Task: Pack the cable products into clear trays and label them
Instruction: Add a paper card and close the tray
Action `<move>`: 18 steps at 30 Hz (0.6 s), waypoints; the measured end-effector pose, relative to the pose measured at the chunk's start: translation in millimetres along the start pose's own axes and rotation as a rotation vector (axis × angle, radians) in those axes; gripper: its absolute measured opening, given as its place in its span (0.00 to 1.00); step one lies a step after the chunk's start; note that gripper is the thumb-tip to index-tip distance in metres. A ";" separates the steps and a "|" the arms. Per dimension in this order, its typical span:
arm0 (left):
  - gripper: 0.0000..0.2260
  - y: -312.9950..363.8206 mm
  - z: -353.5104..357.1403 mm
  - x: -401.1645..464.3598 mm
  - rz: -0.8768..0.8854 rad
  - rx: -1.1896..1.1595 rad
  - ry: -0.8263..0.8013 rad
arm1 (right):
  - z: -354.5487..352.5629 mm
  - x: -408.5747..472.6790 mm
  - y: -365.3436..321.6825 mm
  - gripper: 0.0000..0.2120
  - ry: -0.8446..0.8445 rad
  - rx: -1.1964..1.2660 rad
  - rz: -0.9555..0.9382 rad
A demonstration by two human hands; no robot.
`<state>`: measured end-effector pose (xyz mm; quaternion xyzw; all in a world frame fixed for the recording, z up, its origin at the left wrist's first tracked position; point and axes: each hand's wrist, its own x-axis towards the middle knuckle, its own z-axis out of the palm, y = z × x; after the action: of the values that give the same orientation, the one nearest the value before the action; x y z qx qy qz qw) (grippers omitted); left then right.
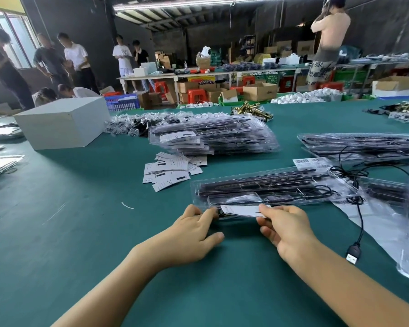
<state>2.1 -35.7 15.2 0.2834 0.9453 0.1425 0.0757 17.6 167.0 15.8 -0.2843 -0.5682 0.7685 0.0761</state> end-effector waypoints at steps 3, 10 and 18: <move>0.19 -2.4 0.8 -1.5 0.034 0.090 0.012 | 4.2 -5.9 7.3 0.09 -0.009 -0.029 -0.128; 0.28 -1.3 4.7 -2.2 0.070 0.223 0.091 | 6.3 -12.3 14.1 0.09 -0.057 -0.085 -0.230; 0.34 7.2 14.5 1.5 -0.010 0.251 0.195 | 6.1 -11.6 10.3 0.10 -0.039 0.046 -0.141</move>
<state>7.8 -25.9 3.6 0.2708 0.9600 0.0499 -0.0516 26.1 153.4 11.6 -0.2266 -0.5705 0.7794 0.1253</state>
